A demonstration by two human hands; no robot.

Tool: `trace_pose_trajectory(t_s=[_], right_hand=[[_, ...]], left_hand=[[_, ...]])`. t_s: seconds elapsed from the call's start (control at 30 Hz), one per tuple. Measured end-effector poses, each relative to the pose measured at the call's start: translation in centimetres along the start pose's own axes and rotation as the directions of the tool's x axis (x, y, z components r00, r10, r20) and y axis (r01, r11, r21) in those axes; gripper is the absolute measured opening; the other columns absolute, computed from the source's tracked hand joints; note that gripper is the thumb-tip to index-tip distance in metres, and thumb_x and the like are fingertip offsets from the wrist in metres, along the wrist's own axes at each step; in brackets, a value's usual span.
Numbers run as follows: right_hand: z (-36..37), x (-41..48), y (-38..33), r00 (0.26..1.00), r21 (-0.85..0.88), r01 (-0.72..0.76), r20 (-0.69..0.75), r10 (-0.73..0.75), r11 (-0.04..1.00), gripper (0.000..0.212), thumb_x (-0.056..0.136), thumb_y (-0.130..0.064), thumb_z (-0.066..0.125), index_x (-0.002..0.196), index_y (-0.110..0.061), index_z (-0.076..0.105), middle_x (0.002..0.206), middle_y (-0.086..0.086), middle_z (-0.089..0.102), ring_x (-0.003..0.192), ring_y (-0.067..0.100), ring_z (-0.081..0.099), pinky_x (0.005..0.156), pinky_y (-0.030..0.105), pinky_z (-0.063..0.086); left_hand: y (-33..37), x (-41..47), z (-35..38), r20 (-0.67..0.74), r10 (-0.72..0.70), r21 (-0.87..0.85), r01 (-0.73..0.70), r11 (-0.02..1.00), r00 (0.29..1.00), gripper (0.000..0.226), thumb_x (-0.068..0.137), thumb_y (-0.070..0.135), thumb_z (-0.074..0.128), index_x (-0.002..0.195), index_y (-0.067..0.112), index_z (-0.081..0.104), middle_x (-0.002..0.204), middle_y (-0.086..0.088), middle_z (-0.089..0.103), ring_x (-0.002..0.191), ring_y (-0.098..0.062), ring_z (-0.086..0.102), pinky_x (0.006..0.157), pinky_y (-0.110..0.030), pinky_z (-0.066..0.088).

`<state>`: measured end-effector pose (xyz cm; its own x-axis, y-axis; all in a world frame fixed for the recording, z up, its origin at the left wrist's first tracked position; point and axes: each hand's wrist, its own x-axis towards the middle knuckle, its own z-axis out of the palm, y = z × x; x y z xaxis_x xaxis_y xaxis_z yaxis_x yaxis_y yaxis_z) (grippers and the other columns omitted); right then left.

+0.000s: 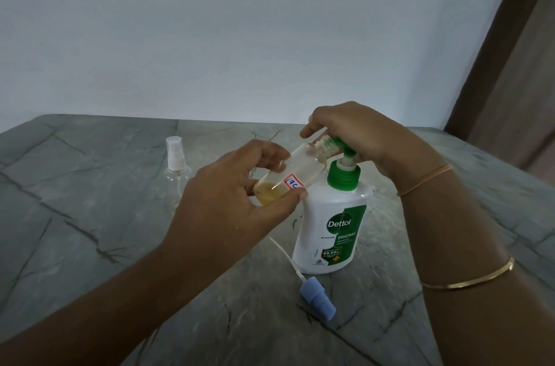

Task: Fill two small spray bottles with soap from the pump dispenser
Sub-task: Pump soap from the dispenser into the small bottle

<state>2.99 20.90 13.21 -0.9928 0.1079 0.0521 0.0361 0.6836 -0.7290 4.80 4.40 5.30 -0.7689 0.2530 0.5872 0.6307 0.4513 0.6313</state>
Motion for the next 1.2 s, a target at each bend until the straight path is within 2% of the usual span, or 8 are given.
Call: trace_pose_trajectory(t_s=[0.13,0.27,0.4,0.6,0.77,1.0,1.1,1.2], right_hand=[[0.0,0.0,0.2,0.993,-0.038,-0.069,0.097,0.073,0.997,0.033,0.089,-0.029,0.044,0.111,-0.013,0.062,0.081,0.002,0.07,0.081,0.02,0.059,0.093,0.044,0.045],[0.2,-0.2,0.4,0.983,-0.037,-0.111,0.145,0.115,0.993,0.017,0.089,-0.031,0.047,0.092,-0.018,0.057,0.075,0.006,0.07,0.075,0.022,0.061,0.094,0.048,0.043],[0.6,-0.2,0.8,0.98,-0.038,-0.097,0.17,0.102,0.995,0.03,0.088,-0.032,0.046,0.106,-0.013,0.06,0.091,0.011,0.075,0.081,0.024,0.062,0.096,0.05,0.044],[0.3,0.2,0.3,1.0,0.075,-0.009,-0.005,0.01,0.997,0.03,0.089,-0.02,0.046,0.107,-0.009,0.067,0.067,-0.006,0.06,0.048,0.005,0.054,0.05,0.013,0.043],[0.3,0.0,0.1,1.0,0.079,-0.006,-0.021,0.008,0.997,0.027,0.089,-0.018,0.046,0.102,-0.011,0.069,0.067,-0.006,0.058,0.037,0.001,0.052,0.042,0.014,0.037],[0.4,-0.2,0.4,0.991,0.018,-0.089,0.105,0.087,0.996,0.025,0.087,-0.022,0.045,0.102,-0.009,0.06,0.069,0.003,0.072,0.081,0.026,0.062,0.091,0.045,0.048],[0.7,-0.5,0.4,0.986,0.01,-0.116,0.118,0.114,0.993,0.012,0.087,-0.023,0.046,0.084,-0.016,0.055,0.055,-0.001,0.068,0.08,0.027,0.06,0.096,0.05,0.045],[0.7,-0.3,0.5,0.991,0.031,-0.081,0.109,0.077,0.996,0.023,0.087,-0.022,0.045,0.095,-0.008,0.062,0.073,0.005,0.073,0.076,0.024,0.061,0.091,0.041,0.048]], left_hand=[[0.1,0.0,0.1,-0.014,0.015,-0.002,-0.015,1.0,1.0,0.043,0.06,0.06,0.059,0.098,0.042,0.052,0.102,0.018,0.065,0.078,0.0,0.065,0.061,-0.016,0.055],[-0.3,0.0,0.1,-0.025,0.008,0.001,-0.008,1.0,1.0,0.04,0.065,0.057,0.072,0.098,0.042,0.053,0.099,0.02,0.065,0.076,0.001,0.066,0.063,-0.02,0.055],[-0.5,-0.2,0.4,-0.009,-0.011,-0.026,0.01,1.0,1.0,0.04,0.064,0.057,0.07,0.098,0.041,0.054,0.101,0.018,0.065,0.08,-0.004,0.067,0.067,-0.025,0.057],[-0.4,0.1,0.4,-0.031,-0.016,-0.063,0.014,0.998,0.999,0.037,0.062,0.055,0.064,0.096,0.044,0.053,0.102,0.019,0.064,0.079,-0.002,0.067,0.067,-0.022,0.057],[-0.8,-0.3,0.8,-0.049,0.012,-0.062,-0.015,0.998,0.999,0.035,0.072,0.05,0.066,0.103,0.042,0.054,0.104,0.016,0.065,0.081,-0.003,0.067,0.067,-0.027,0.058],[-1.4,-0.7,1.6,-0.057,0.053,-0.051,-0.056,0.997,0.997,0.034,0.078,0.05,0.056,0.109,0.038,0.052,0.099,0.017,0.061,0.09,-0.001,0.06,0.071,-0.024,0.055],[-1.6,-0.8,1.7,-0.046,0.046,-0.049,-0.049,0.998,0.998,0.039,0.077,0.051,0.053,0.113,0.036,0.052,0.103,0.016,0.06,0.09,-0.003,0.059,0.072,-0.027,0.056],[-1.7,-0.8,1.6,-0.053,0.039,-0.055,-0.042,0.998,0.998,0.038,0.078,0.046,0.056,0.114,0.033,0.054,0.104,0.015,0.06,0.091,-0.003,0.059,0.073,-0.025,0.055]])
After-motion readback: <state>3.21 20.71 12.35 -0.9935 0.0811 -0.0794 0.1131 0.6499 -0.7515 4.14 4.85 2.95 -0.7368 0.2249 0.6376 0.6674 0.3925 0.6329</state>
